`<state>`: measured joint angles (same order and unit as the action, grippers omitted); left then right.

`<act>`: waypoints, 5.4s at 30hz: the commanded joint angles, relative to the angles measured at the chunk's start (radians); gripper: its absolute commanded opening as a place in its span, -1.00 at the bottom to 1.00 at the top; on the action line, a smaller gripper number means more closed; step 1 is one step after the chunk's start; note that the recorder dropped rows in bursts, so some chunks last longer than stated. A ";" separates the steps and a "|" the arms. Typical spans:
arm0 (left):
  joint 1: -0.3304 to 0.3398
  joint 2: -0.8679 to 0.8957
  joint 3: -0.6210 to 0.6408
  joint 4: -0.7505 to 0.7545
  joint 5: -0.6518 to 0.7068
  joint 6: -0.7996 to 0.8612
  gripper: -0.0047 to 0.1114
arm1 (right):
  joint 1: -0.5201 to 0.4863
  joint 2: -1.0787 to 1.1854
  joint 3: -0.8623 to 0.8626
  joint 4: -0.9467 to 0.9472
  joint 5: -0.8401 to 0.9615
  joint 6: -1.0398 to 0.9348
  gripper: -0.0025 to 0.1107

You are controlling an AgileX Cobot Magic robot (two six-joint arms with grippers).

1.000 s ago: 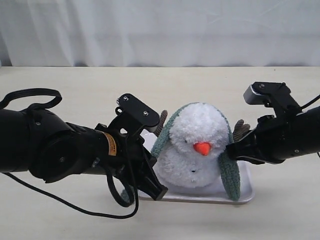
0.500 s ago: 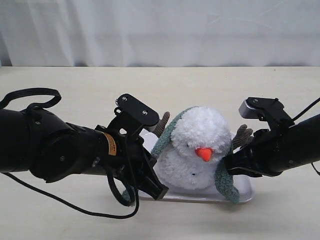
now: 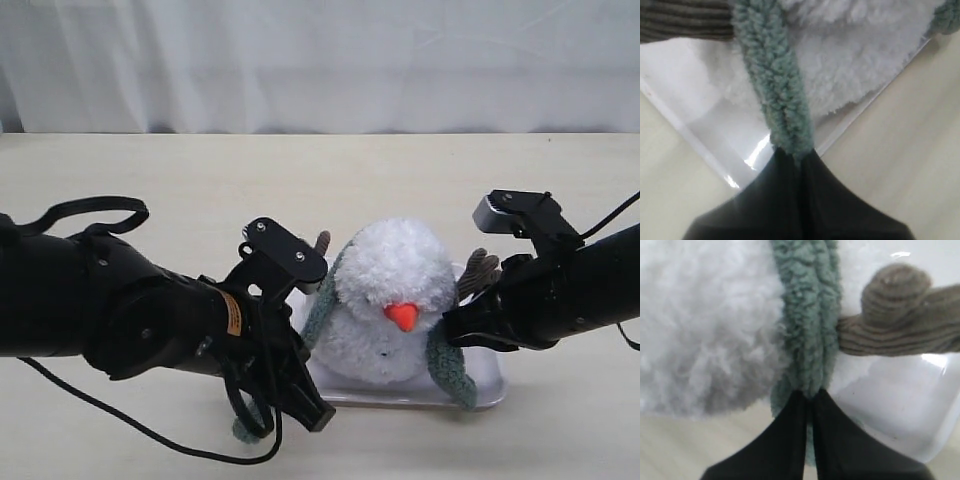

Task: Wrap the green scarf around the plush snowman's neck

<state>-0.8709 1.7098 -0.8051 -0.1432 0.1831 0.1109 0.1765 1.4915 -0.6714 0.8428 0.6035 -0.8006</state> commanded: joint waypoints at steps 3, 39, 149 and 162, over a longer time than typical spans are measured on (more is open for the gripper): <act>-0.003 0.043 0.002 -0.004 -0.078 0.022 -0.92 | 0.001 -0.005 -0.003 0.017 0.012 -0.029 -0.88; -0.003 -0.228 0.000 0.103 0.014 0.022 0.05 | 0.001 -0.267 -0.003 -0.050 0.069 -0.003 -0.16; 0.626 -1.455 0.295 0.106 -0.055 -0.008 -0.92 | 0.001 -1.492 0.177 -0.383 -0.157 0.322 -0.88; 0.848 -1.541 0.295 0.106 -0.055 -0.008 -0.92 | 0.001 -1.492 0.177 -0.383 -0.157 0.322 -0.88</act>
<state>-0.0341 0.1871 -0.5137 -0.0392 0.1298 0.1098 0.1765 0.0039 -0.4991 0.4584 0.4512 -0.4806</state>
